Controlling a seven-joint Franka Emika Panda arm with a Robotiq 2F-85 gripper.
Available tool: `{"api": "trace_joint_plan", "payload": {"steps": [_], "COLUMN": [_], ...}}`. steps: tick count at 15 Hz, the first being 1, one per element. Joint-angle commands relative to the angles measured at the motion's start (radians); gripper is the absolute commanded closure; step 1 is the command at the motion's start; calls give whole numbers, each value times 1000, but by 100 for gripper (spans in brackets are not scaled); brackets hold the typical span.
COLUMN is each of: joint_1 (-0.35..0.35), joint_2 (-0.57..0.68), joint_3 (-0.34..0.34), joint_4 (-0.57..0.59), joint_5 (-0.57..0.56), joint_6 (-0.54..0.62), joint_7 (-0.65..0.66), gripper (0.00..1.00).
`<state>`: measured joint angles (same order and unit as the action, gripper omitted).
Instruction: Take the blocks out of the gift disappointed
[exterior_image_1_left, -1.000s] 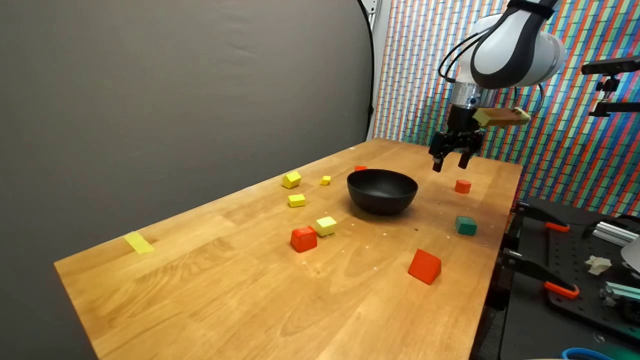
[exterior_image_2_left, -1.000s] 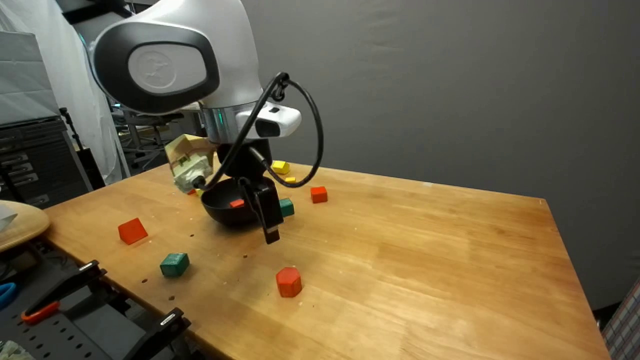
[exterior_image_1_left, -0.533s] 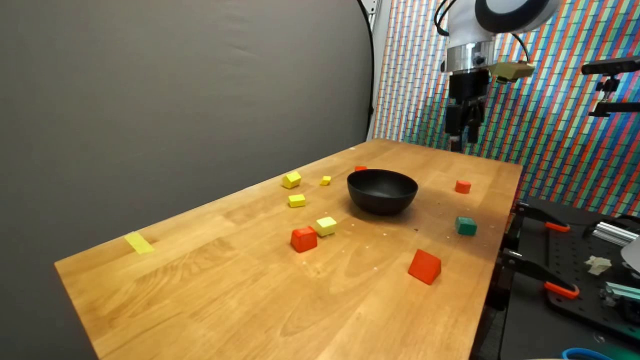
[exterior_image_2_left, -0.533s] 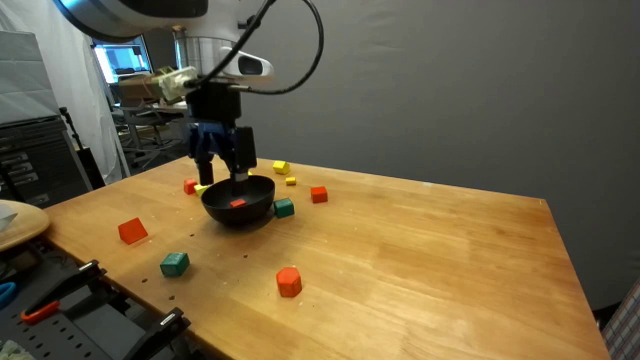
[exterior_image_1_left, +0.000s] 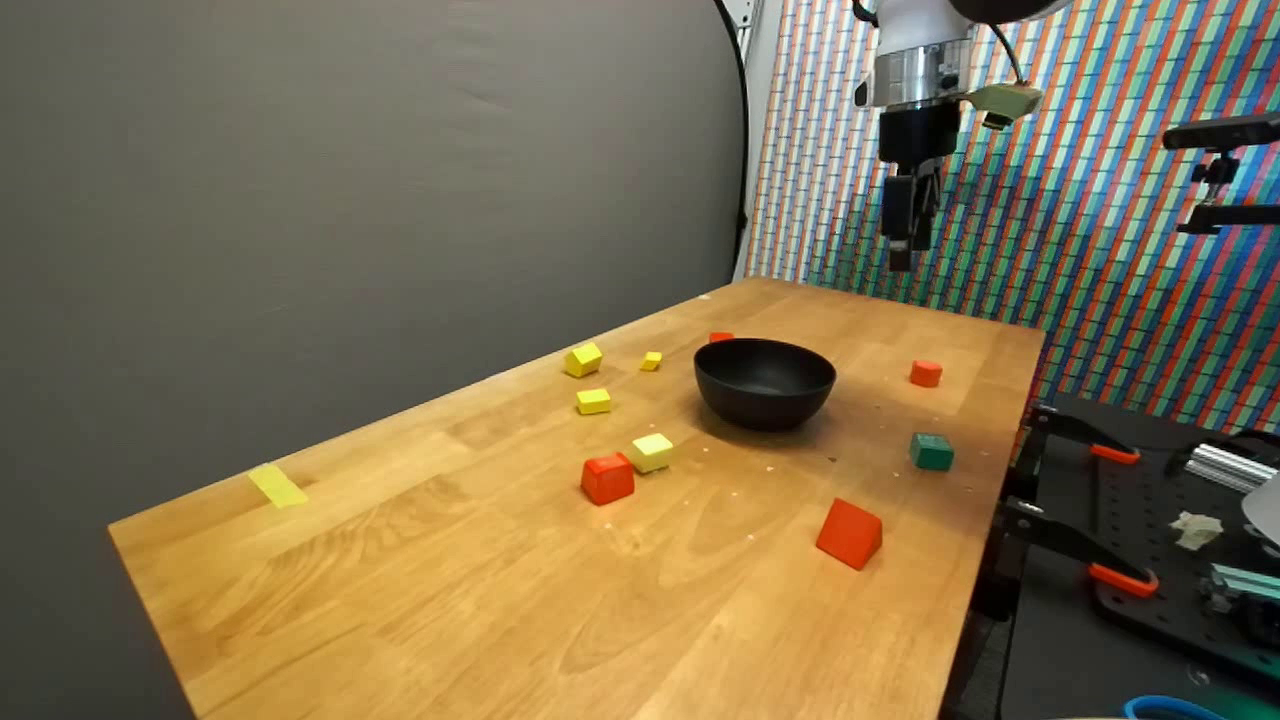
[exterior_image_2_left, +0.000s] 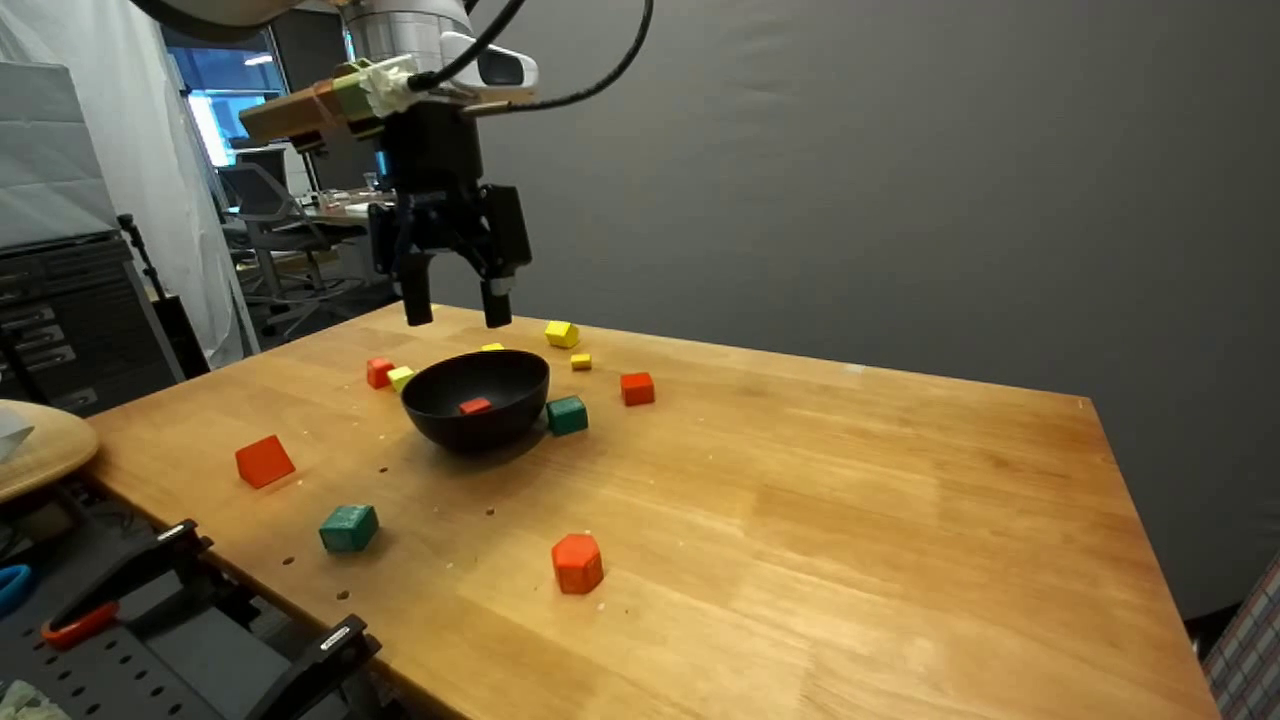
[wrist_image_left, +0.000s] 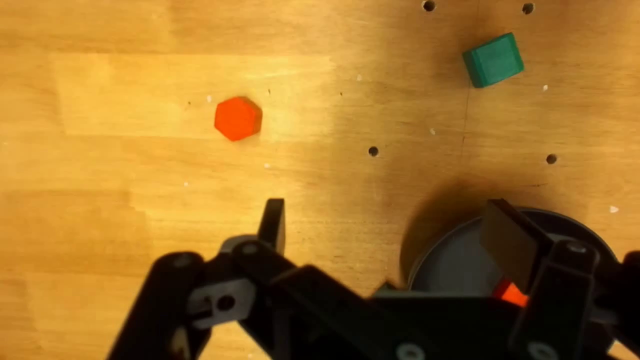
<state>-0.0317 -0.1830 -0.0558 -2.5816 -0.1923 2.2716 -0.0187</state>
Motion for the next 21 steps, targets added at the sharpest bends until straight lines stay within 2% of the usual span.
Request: {"api": "trace_joint_plan", "payload": {"steps": [1,3,5,8,12,15,19,20,21], "joint_1": [31,44,68,93,80,75,74,73,68], "joint_2": [37,106,185,319,502,613,702,714,722], "joint_3": [76,122,142,143,158,163,159,158,162], "joint_4": [-6,18,47,98,198,295,383,393,396], "joint_5": [-53,-99,-75,-13,99,124,130,129,131], "joint_6": [187,298,361,418,447,439,427,428,427], "joint_7": [86,153,149,70,-63,-93,-94,-91,-97], "gripper": [0,0,0,0,0,0,0,17,26]}}
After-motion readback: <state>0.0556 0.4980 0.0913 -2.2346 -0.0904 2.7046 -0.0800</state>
